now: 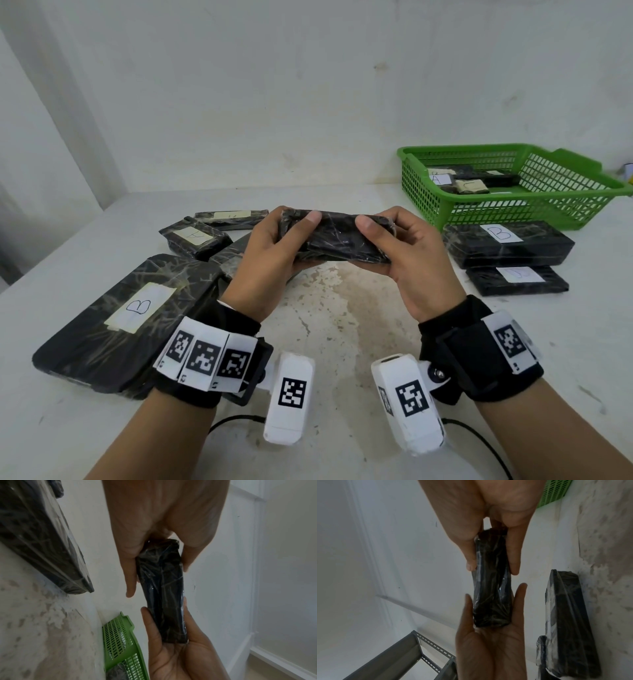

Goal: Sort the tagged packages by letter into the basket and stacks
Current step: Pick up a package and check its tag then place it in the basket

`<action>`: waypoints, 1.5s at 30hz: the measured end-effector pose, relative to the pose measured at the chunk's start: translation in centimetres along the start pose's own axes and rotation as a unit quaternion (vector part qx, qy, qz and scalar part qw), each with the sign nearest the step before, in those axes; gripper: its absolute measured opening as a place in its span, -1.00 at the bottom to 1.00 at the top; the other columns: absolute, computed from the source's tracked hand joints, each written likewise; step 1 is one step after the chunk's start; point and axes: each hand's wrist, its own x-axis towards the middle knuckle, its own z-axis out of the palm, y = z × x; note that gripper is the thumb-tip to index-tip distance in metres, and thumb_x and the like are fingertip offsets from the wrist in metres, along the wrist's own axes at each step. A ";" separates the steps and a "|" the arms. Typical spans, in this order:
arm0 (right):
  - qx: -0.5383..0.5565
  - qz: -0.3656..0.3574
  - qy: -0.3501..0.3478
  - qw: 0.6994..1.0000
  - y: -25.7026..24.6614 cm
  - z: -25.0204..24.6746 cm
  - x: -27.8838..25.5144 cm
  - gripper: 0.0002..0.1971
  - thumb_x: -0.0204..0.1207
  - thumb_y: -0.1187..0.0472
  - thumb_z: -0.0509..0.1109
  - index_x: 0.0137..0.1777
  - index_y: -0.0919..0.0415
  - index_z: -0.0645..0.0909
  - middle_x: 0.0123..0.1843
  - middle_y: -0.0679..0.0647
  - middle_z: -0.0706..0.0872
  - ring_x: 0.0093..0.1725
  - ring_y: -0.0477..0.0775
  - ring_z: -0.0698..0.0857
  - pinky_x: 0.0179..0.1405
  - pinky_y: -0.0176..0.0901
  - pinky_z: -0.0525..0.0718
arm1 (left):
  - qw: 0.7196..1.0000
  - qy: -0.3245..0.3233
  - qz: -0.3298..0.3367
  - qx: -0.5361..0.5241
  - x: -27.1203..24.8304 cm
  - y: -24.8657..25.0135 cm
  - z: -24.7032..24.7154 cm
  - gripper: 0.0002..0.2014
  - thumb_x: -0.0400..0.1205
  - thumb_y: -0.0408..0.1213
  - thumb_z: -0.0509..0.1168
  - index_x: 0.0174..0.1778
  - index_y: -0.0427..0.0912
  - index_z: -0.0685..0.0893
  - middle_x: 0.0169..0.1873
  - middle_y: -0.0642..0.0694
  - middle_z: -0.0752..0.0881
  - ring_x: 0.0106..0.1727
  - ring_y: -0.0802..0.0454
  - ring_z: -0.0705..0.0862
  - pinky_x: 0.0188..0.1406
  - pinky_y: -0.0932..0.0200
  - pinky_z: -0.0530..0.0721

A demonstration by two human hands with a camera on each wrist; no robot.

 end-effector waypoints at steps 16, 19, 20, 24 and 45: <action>-0.066 -0.024 0.028 0.997 0.7 0.4 -0.2 -0.66 0.45 0.25 0.57 -0.33 0.27 0.43 -0.36 0.14 0.50 -0.35 -0.02 0.63 -0.32 -0.15 0.71 | 1.000 -0.006 0.004 0.022 0.0 -0.4 0.0 -0.91 0.67 -0.47 0.28 -0.14 -0.28 0.58 -0.32 -0.08 0.77 -0.21 0.04 0.80 -0.15 0.14 0.80; -0.058 0.006 0.005 0.998 0.4 0.4 -0.4 -0.69 0.42 0.18 0.59 -0.19 0.33 0.50 -0.27 0.16 0.55 -0.27 -0.03 0.69 -0.22 -0.11 0.78 | 1.000 0.002 -0.007 0.014 0.1 -0.5 0.0 -0.98 0.66 -0.41 0.31 -0.07 -0.28 0.62 -0.23 -0.14 0.78 -0.12 -0.03 0.80 -0.04 0.04 0.82; -0.057 0.008 0.007 0.998 0.4 0.4 -0.4 -0.68 0.41 0.19 0.59 -0.23 0.30 0.47 -0.28 0.14 0.54 -0.27 -0.02 0.69 -0.22 -0.11 0.78 | 1.000 -0.002 -0.013 0.009 0.0 -0.5 0.0 -0.90 0.62 -0.36 0.34 -0.01 -0.31 0.63 -0.16 -0.19 0.78 -0.06 -0.08 0.80 0.02 -0.01 0.82; -0.073 -0.013 0.054 0.996 0.7 0.4 -0.2 -0.60 0.42 0.24 0.61 -0.42 0.12 0.40 -0.40 0.09 0.51 -0.30 0.08 0.63 -0.20 0.05 0.75 | 0.999 -0.033 -0.039 -0.017 0.0 -0.5 0.0 -0.76 0.55 -0.39 0.37 0.11 -0.36 0.62 -0.09 -0.20 0.83 -0.02 -0.09 0.83 0.01 0.01 0.82; 0.029 0.065 -0.048 0.996 0.0 -0.8 0.6 -0.65 0.42 0.49 0.47 0.16 0.19 0.65 0.05 0.10 0.77 0.04 0.08 0.81 0.00 -0.10 0.80 | 0.994 -0.011 -0.076 -0.083 0.6 -0.5 -0.9 -0.51 0.56 -0.41 0.36 0.38 -0.52 0.46 0.26 -0.47 0.69 0.20 -0.22 0.77 0.12 -0.08 0.78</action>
